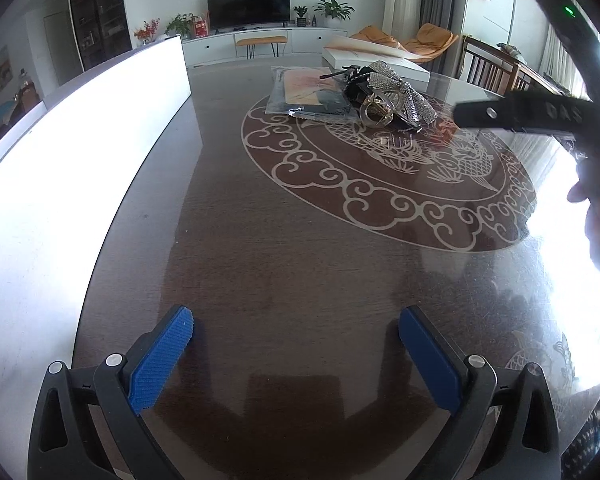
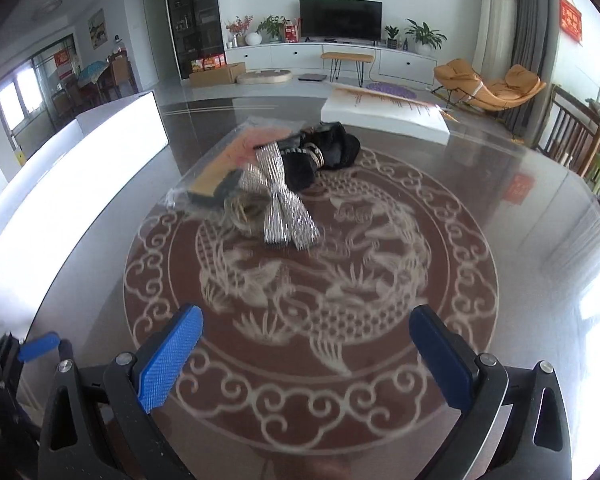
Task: Organize objects
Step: 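Reach the right tool to the pile and grasp the silver rhinestone bow, then lift the silver bow with the right tool and hold it above the table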
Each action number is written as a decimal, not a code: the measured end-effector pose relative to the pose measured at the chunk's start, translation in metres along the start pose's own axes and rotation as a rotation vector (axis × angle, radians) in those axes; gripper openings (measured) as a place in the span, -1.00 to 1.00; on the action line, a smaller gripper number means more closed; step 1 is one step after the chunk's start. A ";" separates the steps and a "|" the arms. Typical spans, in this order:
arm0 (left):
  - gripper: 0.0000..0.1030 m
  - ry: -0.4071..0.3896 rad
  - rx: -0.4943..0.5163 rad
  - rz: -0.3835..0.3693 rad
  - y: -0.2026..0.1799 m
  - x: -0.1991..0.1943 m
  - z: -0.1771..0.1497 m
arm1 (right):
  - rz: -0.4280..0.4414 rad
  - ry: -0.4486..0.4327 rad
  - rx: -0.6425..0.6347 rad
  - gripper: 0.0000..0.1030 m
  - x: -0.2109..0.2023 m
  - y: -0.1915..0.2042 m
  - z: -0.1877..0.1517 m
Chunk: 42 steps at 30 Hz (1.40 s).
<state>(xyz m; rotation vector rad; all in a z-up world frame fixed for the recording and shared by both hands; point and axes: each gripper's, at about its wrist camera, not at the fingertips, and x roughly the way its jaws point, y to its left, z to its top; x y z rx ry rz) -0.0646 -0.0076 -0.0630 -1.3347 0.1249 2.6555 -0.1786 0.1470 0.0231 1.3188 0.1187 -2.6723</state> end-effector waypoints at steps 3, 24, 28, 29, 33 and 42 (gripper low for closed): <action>1.00 -0.001 -0.001 0.001 0.000 0.000 0.000 | 0.039 0.109 -0.131 1.00 0.042 0.015 0.037; 1.00 -0.001 -0.003 0.001 0.000 -0.001 0.000 | 0.116 0.210 0.181 0.26 -0.017 -0.020 -0.043; 1.00 -0.001 -0.002 0.001 0.000 -0.001 0.000 | 0.046 0.165 0.086 0.87 -0.017 -0.006 -0.059; 1.00 -0.001 -0.002 0.001 0.000 -0.001 0.000 | 0.034 0.162 0.064 0.87 -0.014 -0.005 -0.063; 1.00 -0.001 -0.002 0.001 0.000 -0.001 0.000 | -0.030 0.150 0.022 0.87 0.000 -0.004 -0.074; 1.00 -0.001 -0.002 0.001 0.000 -0.001 0.000 | -0.058 0.070 0.072 1.00 -0.003 -0.012 -0.091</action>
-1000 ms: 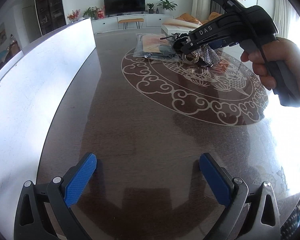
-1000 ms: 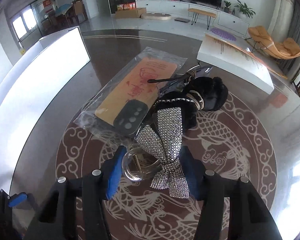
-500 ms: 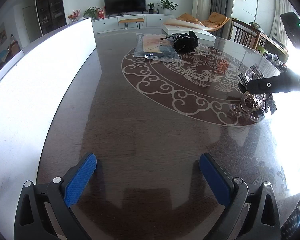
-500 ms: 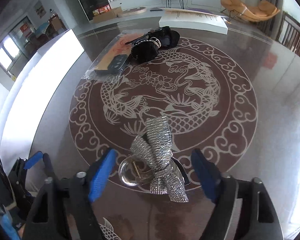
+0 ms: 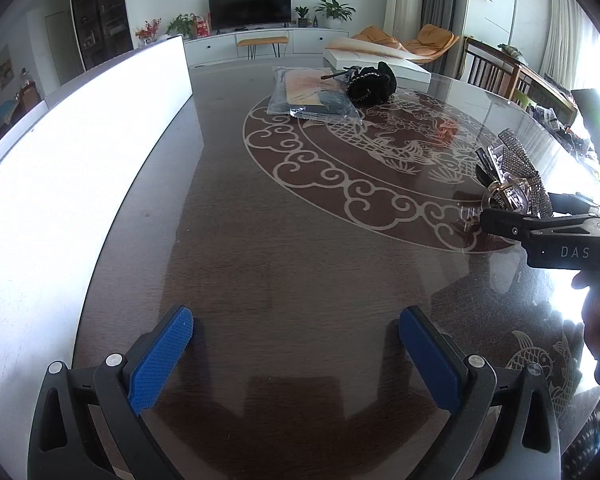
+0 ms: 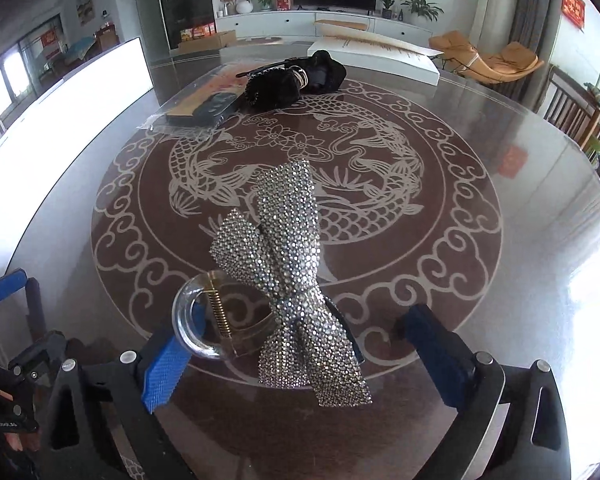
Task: Organize objects
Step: 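Lift the silver bow with the right tool and hold it above the table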
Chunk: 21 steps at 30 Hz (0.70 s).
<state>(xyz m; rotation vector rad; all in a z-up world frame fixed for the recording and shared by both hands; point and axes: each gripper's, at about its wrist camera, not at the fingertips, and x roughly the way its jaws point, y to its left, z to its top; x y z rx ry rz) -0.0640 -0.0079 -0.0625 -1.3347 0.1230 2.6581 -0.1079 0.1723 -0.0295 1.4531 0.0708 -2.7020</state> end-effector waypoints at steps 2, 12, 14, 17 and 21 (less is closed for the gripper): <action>1.00 0.000 0.000 0.000 0.000 0.000 0.000 | -0.003 -0.013 0.002 1.00 0.000 0.000 -0.001; 1.00 0.000 0.000 0.000 0.000 0.000 0.000 | -0.009 -0.035 0.010 1.00 0.000 0.001 -0.001; 1.00 0.000 0.000 0.000 0.000 0.000 0.000 | -0.009 -0.035 0.010 1.00 -0.001 0.001 -0.002; 1.00 0.000 0.000 0.000 0.000 0.001 0.000 | -0.009 -0.035 0.010 1.00 -0.001 0.001 -0.002; 1.00 0.000 0.000 0.000 0.000 0.001 0.000 | -0.008 -0.035 0.009 1.00 -0.001 0.001 -0.002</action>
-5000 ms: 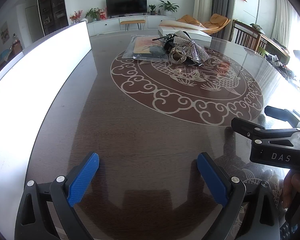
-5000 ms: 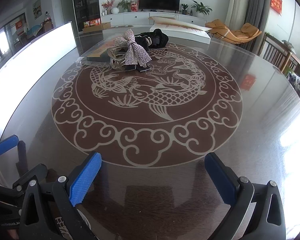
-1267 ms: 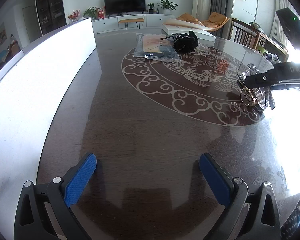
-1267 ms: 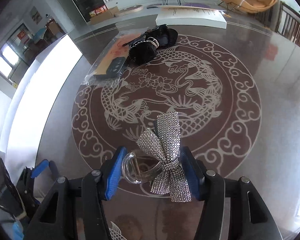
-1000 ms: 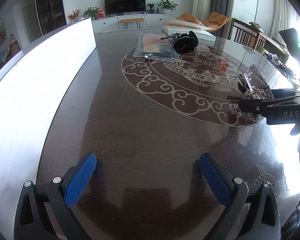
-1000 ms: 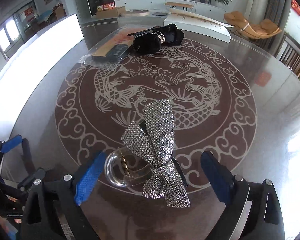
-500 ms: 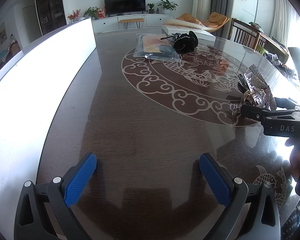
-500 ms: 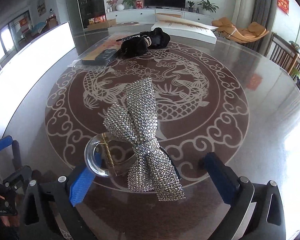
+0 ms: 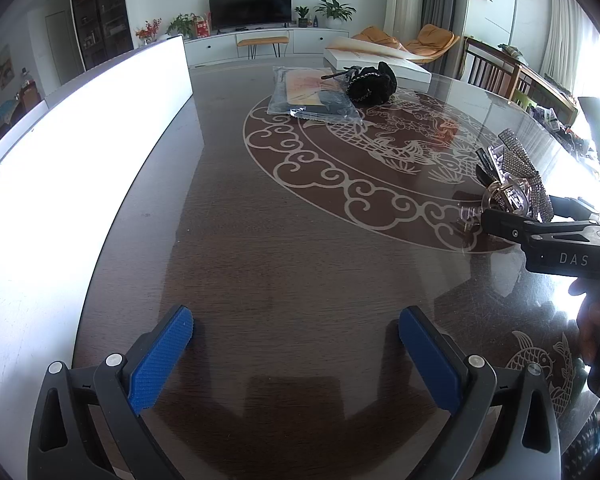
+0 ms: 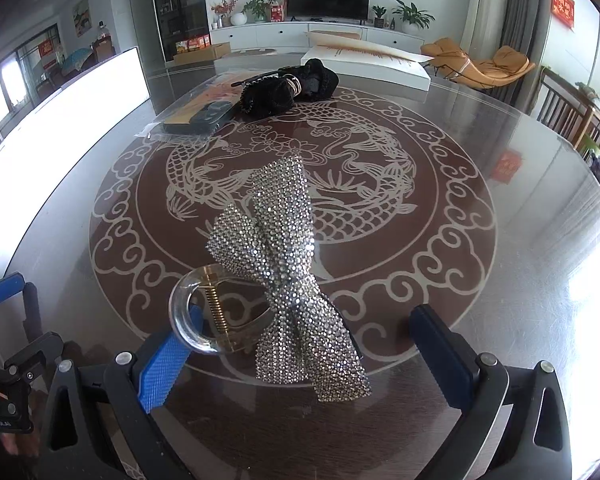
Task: Organize objects
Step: 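Lift the silver bow with the right tool and hold it above the table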
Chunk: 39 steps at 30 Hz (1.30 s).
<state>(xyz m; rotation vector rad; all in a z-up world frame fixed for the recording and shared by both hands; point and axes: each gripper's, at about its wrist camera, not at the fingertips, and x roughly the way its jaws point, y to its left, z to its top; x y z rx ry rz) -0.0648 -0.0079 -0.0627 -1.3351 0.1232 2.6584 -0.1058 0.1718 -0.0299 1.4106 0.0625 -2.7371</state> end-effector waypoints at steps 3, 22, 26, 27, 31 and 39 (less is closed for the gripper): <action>1.00 0.000 0.000 0.000 0.000 0.000 0.000 | 0.000 0.000 0.000 1.00 0.000 0.000 0.000; 1.00 0.000 0.000 0.001 0.000 0.001 0.000 | 0.000 0.000 -0.001 1.00 0.000 0.000 0.000; 1.00 0.001 0.000 0.000 0.000 0.001 0.000 | 0.000 0.000 -0.001 1.00 0.000 0.000 0.000; 1.00 0.001 0.000 0.000 0.000 0.000 0.000 | 0.000 0.000 -0.001 1.00 0.000 0.000 0.000; 1.00 0.005 0.003 -0.008 0.002 0.000 0.000 | 0.001 0.000 -0.001 1.00 0.000 0.000 0.000; 1.00 -0.097 -0.053 -0.055 0.020 -0.016 0.052 | 0.001 0.000 -0.001 1.00 0.000 0.000 0.000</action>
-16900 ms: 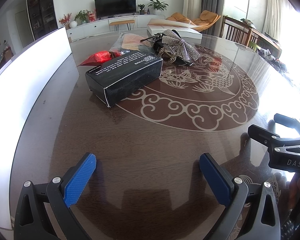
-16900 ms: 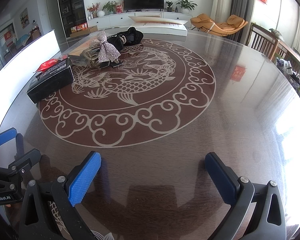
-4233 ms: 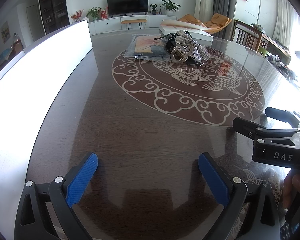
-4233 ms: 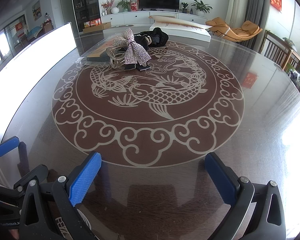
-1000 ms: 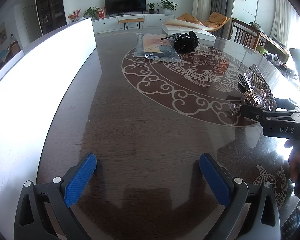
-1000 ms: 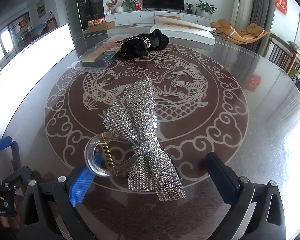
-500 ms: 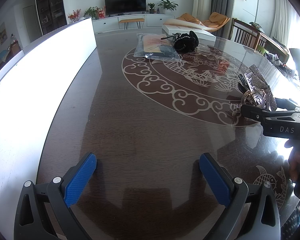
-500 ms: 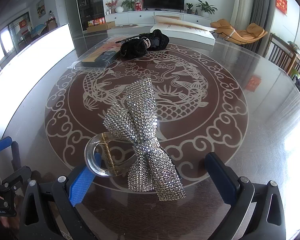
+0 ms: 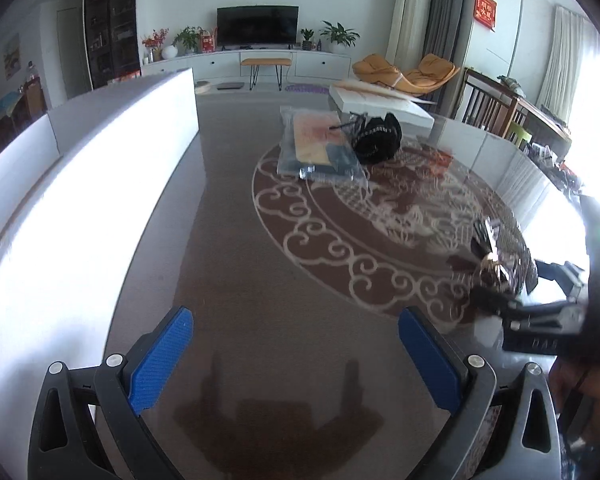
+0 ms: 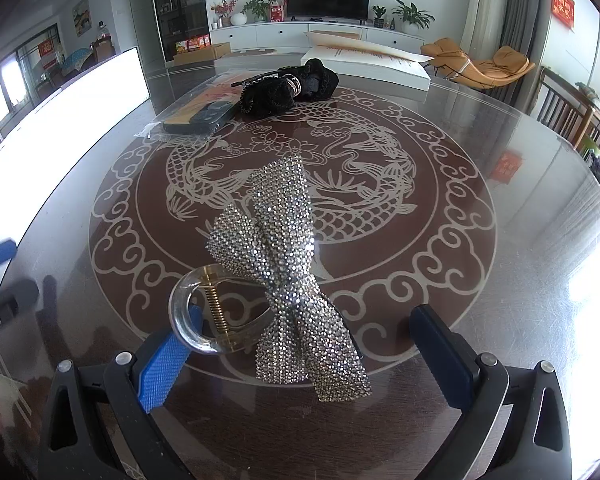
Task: Organize objects
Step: 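Grasp the clear bag with orange card using the left tool while the right tool holds the bow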
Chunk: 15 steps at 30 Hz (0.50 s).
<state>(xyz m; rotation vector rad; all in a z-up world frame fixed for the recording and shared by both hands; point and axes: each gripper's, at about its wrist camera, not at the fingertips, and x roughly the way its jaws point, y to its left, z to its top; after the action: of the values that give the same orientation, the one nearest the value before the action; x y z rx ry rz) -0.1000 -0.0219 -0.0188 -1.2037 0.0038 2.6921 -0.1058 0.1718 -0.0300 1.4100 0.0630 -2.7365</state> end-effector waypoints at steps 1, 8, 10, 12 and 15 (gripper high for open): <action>1.00 -0.002 0.002 -0.020 0.000 0.004 0.018 | 0.000 0.000 0.000 1.00 0.000 0.000 0.000; 1.00 0.122 0.020 -0.100 -0.013 0.094 0.105 | 0.000 0.000 0.000 1.00 0.000 0.000 0.000; 1.00 0.142 0.043 -0.109 -0.023 0.115 0.116 | 0.000 0.000 0.000 1.00 0.000 0.000 0.000; 1.00 0.155 0.064 -0.077 -0.031 0.135 0.126 | 0.000 0.000 0.000 1.00 0.000 0.000 0.000; 1.00 0.175 0.054 -0.013 -0.031 0.163 0.138 | 0.000 0.000 -0.001 1.00 0.000 0.000 0.000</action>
<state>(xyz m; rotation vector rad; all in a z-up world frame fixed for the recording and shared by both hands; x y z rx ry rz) -0.3029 0.0484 -0.0442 -1.4129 0.0926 2.5486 -0.1057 0.1719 -0.0299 1.4096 0.0635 -2.7361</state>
